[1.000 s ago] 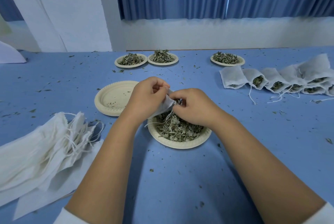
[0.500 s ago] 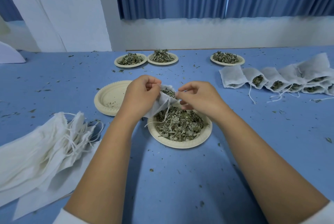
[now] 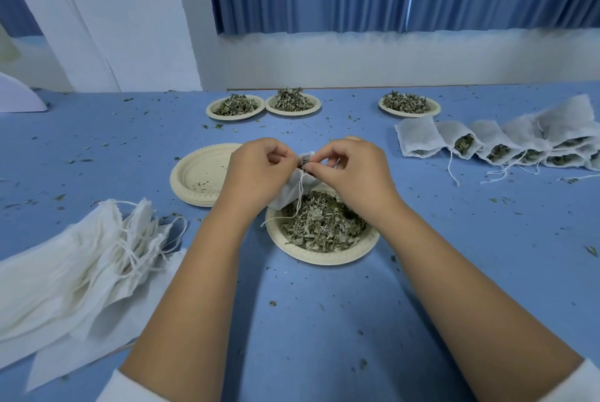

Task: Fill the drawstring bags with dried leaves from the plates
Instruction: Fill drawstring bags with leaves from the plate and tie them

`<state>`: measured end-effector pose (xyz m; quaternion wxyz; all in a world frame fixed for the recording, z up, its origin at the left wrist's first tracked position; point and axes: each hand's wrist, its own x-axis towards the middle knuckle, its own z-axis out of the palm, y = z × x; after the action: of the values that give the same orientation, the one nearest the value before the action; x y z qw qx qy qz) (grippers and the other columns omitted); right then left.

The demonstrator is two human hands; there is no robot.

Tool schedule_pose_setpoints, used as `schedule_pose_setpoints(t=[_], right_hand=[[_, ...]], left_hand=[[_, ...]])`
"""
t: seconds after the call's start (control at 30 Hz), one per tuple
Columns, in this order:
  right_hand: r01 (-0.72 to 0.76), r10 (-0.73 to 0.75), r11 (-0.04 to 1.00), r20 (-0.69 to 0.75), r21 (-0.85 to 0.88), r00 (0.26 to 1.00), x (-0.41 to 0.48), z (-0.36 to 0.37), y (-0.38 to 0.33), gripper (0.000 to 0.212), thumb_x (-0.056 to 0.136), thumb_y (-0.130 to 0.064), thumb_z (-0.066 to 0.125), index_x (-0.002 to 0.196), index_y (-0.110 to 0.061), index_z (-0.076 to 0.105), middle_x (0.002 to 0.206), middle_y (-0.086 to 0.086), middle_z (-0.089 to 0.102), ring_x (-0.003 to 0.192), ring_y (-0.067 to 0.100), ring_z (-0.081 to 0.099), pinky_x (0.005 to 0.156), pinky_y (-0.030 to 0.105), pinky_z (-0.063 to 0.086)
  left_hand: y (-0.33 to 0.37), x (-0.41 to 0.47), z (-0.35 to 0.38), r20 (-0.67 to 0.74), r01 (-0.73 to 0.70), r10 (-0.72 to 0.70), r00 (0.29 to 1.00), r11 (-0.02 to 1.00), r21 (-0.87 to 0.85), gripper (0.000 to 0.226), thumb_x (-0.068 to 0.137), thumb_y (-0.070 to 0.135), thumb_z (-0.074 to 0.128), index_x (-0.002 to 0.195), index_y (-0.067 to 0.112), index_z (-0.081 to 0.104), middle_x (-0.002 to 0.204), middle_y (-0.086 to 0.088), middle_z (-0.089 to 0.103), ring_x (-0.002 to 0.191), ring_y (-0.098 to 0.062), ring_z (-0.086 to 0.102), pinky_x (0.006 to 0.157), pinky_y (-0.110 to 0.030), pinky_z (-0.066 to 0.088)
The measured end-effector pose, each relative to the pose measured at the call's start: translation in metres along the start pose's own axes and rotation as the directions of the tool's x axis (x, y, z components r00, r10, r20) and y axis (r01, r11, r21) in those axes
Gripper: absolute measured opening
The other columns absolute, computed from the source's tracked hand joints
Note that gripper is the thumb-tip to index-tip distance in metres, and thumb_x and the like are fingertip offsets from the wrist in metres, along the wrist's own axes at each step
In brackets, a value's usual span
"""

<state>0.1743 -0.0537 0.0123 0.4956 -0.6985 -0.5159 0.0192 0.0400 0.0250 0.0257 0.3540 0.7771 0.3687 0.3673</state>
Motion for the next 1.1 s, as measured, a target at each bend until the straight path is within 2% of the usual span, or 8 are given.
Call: schedule_pose_setpoints(t=[0.2,0.27,0.37,0.5,0.73,0.87,1.0,1.1], right_hand=[[0.113,-0.098,0.98,0.102,-0.162,0.99,-0.002,0.003,0.0,0.011,0.085,-0.02,0.068,0.089,-0.022,0.078,0.072,-0.002,0.057,0.071,0.014,0.054,0.066,0.034,0.044],[0.133,-0.113,0.981,0.141,-0.139,0.984,-0.001,0.004,0.0,0.014,0.088,-0.021,0.065,0.089,-0.024,0.078,0.069,-0.003,0.054,0.068,0.008,0.051,0.067,0.032,0.043],[0.099,-0.099,0.995,0.049,-0.003,0.994,-0.001,0.004,-0.001,0.014,0.09,-0.022,0.063,0.094,-0.027,0.076,0.065,-0.011,0.054,0.062,-0.001,0.05,0.059,0.012,0.035],[0.024,-0.023,0.997,-0.015,0.077,1.0,-0.001,0.004,-0.004,0.01,0.087,-0.019,0.063,0.084,-0.028,0.065,0.061,-0.012,0.052,0.057,-0.001,0.048,0.061,0.02,0.04],[-0.014,0.057,0.989,0.303,-0.145,0.951,0.0,0.023,-0.012,0.007,0.083,-0.027,0.066,0.083,-0.027,0.072,0.083,-0.012,0.07,0.063,-0.01,0.055,0.071,0.025,0.047],[0.062,0.115,0.903,0.377,-0.425,0.919,0.008,0.048,-0.024,0.019,0.082,-0.043,0.065,0.085,-0.025,0.073,0.086,-0.013,0.064,0.108,0.021,0.049,0.083,0.035,0.036],[0.098,0.18,0.826,0.425,-0.555,0.887,0.017,0.071,-0.03,0.043,0.076,-0.055,0.066,0.059,-0.019,0.051,0.067,-0.005,0.053,0.094,0.025,0.04,0.075,0.04,0.024],[0.094,0.197,0.812,0.423,-0.576,0.884,0.018,0.083,-0.034,0.047,0.072,-0.055,0.071,0.057,-0.02,0.045,0.065,-0.004,0.048,0.088,0.024,0.034,0.076,0.041,0.022]], left_hand=[[0.006,-0.002,-0.002,0.057,-0.024,0.037,0.998,0.978,-0.205,0.009,0.09,0.011,0.068,0.085,0.016,0.074,0.07,0.004,0.069,0.066,-0.007,0.063,0.08,-0.038,0.058],[0.004,0.0,-0.003,0.04,-0.011,0.021,0.999,0.974,-0.226,0.012,0.09,0.011,0.068,0.084,0.019,0.074,0.073,0.001,0.071,0.068,-0.009,0.064,0.083,-0.04,0.058],[-0.002,0.004,-0.007,-0.053,0.005,-0.016,0.998,0.977,-0.211,0.015,0.091,0.015,0.068,0.08,0.025,0.071,0.077,0.0,0.071,0.077,-0.016,0.068,0.086,-0.045,0.058],[-0.01,0.01,-0.01,-0.22,0.037,-0.091,0.971,0.97,-0.241,0.018,0.091,0.02,0.066,0.076,0.031,0.067,0.08,0.001,0.071,0.085,-0.024,0.071,0.088,-0.047,0.056],[-0.015,0.017,-0.024,-0.465,-0.021,-0.11,0.878,0.963,-0.268,0.012,0.092,0.018,0.061,0.083,0.025,0.066,0.085,0.001,0.071,0.084,-0.023,0.07,0.084,-0.046,0.057],[-0.019,0.018,-0.029,-0.509,-0.007,-0.09,0.856,0.982,-0.186,0.008,0.094,0.019,0.059,0.09,0.021,0.065,0.084,0.006,0.067,0.085,-0.018,0.068,0.082,-0.032,0.054],[-0.021,0.018,-0.028,-0.5,0.002,-0.042,0.865,0.997,-0.079,0.011,0.095,0.017,0.058,0.095,0.014,0.069,0.08,0.008,0.063,0.081,-0.012,0.061,0.072,-0.021,0.043],[-0.022,0.019,-0.027,-0.47,0.013,-0.046,0.882,0.997,-0.073,0.009,0.094,0.016,0.059,0.09,0.017,0.066,0.073,0.014,0.059,0.079,-0.012,0.059,0.07,-0.021,0.041]])
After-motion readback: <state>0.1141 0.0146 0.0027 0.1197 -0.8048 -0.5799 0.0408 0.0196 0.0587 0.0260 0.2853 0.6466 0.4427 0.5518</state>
